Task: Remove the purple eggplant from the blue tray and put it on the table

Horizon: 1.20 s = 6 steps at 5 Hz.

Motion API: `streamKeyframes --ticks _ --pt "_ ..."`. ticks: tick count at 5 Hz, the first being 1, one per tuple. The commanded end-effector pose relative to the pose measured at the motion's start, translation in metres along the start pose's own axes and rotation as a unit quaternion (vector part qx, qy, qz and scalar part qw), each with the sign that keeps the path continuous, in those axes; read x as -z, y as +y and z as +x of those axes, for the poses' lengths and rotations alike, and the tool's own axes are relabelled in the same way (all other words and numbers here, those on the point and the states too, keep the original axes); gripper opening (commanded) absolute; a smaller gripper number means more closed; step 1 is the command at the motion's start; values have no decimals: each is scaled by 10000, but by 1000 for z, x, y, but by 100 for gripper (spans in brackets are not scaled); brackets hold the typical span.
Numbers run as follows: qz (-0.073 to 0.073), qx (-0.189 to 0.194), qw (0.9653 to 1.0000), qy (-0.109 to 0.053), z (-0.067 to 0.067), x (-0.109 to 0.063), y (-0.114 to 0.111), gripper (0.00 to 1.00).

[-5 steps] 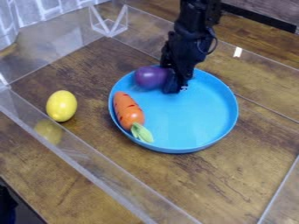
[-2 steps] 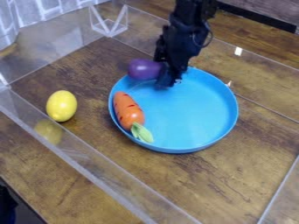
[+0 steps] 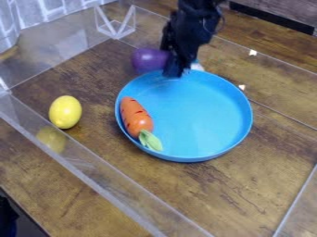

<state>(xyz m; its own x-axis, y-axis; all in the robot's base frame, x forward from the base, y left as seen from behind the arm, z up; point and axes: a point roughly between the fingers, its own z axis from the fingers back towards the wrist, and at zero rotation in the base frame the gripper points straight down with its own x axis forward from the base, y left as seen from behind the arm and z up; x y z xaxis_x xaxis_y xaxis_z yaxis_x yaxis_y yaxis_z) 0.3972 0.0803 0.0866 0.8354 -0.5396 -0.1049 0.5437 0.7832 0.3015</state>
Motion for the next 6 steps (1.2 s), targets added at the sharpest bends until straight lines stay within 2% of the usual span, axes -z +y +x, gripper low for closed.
streamKeyframes --ticks 1,4,6 --pt "336 -290 9988 -194 -28 -42 23 0" --pt "134 -533 9982 220 -49 -22 27 0" --pt "65 -571 9970 511 -63 -7 30 0"
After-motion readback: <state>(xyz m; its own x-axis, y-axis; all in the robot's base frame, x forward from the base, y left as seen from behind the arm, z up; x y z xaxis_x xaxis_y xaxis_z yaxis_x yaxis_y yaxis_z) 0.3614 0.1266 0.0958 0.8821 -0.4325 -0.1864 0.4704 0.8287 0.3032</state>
